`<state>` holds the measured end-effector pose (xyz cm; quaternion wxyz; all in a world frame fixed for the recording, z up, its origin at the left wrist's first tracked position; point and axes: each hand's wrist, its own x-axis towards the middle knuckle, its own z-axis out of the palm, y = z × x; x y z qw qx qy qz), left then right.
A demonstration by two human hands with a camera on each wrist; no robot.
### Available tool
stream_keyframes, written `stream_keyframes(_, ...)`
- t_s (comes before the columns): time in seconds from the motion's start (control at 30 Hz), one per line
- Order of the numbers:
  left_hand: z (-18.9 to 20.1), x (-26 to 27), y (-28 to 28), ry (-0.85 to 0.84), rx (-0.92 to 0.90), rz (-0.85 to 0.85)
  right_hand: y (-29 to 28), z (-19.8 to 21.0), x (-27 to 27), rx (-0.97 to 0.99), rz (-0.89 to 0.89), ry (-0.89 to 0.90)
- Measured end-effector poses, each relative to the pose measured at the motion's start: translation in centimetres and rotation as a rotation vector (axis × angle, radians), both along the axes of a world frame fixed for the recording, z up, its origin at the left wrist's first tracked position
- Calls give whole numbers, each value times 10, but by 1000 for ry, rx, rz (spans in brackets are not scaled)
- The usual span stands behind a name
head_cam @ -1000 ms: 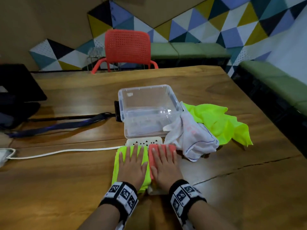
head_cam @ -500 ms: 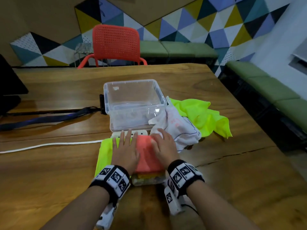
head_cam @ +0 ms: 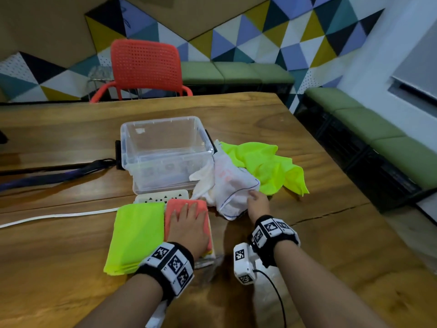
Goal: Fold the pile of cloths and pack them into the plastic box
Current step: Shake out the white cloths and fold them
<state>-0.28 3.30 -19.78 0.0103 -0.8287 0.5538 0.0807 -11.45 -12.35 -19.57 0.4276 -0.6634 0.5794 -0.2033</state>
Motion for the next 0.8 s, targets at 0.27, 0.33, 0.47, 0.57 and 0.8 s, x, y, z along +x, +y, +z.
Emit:
stream_keyframes(0.27, 22, -31, -41, 48, -156, -113, 45, 22, -44, 468, 273, -275)
stream_keyframes(0.33, 21, -50, -47, 80, 39, -185, 40, 21, -67, 482, 290, -193)
stream_keyframes(0.47, 12, -90, -45, 255, 257, -302, 16, 3, -108, 319, 231, 65)
stream_keyframes(0.57, 9, -119, -45, 495, 355, -397, 9, -2, -128, 209, 244, 120)
stream_keyframes(0.8, 23, -141, -48, 975, 252, -287, 19, 6, -141, 239, 336, -30)
